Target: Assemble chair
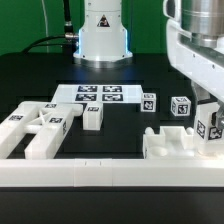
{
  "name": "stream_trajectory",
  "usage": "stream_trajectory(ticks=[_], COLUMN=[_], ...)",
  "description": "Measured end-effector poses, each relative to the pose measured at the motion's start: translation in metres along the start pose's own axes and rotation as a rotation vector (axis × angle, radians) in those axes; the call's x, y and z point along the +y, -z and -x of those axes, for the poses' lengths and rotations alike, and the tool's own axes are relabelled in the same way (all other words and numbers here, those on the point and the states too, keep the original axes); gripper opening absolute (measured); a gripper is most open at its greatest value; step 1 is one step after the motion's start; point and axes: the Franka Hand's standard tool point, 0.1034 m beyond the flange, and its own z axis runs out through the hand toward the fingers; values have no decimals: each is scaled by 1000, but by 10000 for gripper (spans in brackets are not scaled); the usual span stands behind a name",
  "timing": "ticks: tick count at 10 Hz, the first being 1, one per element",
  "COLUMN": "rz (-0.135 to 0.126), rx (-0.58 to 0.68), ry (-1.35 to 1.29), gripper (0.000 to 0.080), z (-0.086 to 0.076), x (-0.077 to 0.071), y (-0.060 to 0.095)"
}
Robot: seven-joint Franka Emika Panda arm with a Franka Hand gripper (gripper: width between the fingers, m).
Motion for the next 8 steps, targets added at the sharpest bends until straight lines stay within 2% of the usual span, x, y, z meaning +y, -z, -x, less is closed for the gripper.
stream_trajectory(ticks=[3, 6, 7, 8], rz=[-8, -7, -6, 8], rx=[-10, -10, -10, -9], ry=[-194, -186, -174, -93], gripper=[291, 290, 467, 467], z=[2, 3, 3, 4], x=[-1, -1, -1, 2], y=[0, -1, -1, -2])
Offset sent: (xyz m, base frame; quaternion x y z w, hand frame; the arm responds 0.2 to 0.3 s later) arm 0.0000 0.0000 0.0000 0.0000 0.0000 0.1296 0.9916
